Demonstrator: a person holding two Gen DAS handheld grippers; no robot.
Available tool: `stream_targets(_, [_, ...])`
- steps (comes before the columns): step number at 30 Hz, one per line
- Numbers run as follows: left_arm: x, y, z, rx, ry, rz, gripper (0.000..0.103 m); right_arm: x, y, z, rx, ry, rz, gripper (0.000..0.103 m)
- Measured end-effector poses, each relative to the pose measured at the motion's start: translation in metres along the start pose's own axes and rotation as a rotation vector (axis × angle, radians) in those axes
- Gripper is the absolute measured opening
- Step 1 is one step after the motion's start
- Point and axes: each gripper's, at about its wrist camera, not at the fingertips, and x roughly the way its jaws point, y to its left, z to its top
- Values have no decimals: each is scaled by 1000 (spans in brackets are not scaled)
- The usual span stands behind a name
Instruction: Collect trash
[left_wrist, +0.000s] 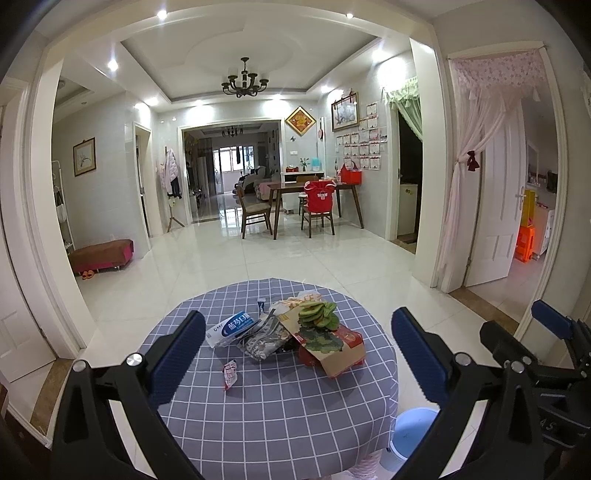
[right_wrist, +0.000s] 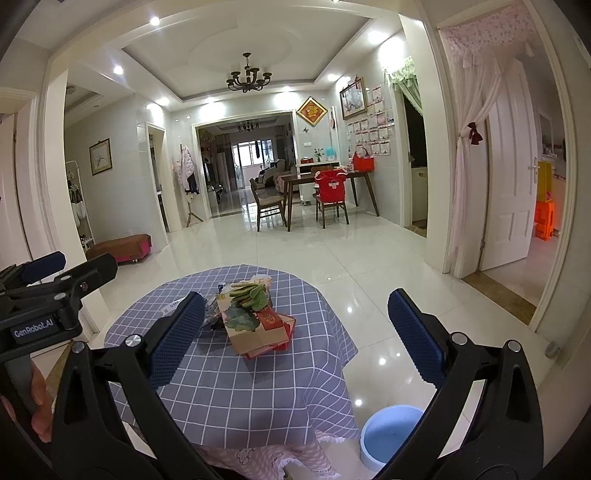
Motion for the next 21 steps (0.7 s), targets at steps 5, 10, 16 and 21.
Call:
stream_targets(5, [0,0,1,-3,0,1,99,-1,-1,-1,0,1,-2,97])
stream_targets(10, [-3,0,-1,2,0,-1,99,0,1,-1,-1,5,-6,97])
stream_targets(16, [-3,0,-2,-1,2,-13,99,1,1,-1,-6,3,-19,97])
stream_targets(21, [1,-1,-4,0,8,-19,99,1,-2,-3,-1,4,-23,97])
